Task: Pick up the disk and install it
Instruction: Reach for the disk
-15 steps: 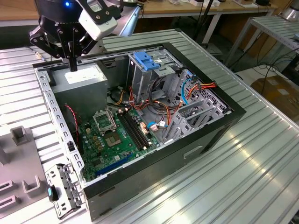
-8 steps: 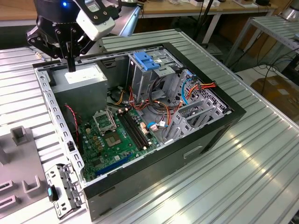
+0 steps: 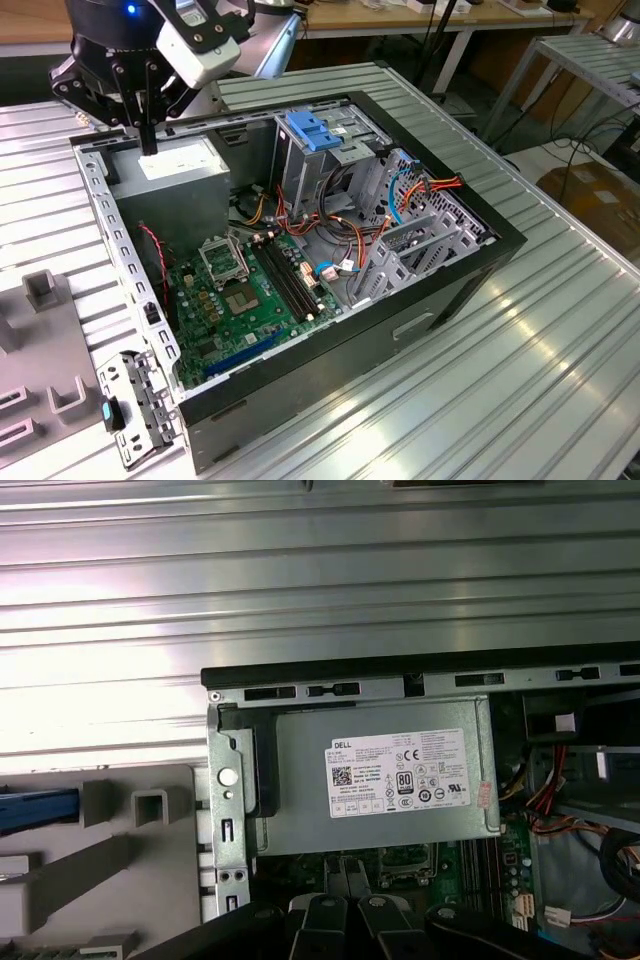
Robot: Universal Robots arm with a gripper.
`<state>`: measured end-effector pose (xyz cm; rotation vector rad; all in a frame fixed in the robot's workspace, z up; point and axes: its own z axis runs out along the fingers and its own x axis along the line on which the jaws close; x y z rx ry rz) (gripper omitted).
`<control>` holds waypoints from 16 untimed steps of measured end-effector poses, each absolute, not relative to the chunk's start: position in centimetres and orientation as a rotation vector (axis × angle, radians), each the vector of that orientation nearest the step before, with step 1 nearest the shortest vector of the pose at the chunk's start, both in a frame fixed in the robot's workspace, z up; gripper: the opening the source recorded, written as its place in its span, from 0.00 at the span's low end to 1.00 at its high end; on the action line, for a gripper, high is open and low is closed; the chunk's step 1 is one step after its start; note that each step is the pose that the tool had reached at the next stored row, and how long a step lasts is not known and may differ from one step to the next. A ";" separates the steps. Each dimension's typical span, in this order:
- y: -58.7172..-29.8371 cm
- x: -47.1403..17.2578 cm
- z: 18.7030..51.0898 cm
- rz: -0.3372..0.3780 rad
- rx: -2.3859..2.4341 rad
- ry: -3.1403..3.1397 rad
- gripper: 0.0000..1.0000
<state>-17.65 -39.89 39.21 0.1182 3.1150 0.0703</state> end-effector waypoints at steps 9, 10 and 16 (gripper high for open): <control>-39.9 -18.0 39.2 0.070 0.118 3.115 0.11; -39.9 -18.0 39.2 0.070 0.118 3.115 0.11; -39.9 -18.2 39.2 0.070 0.118 3.115 0.11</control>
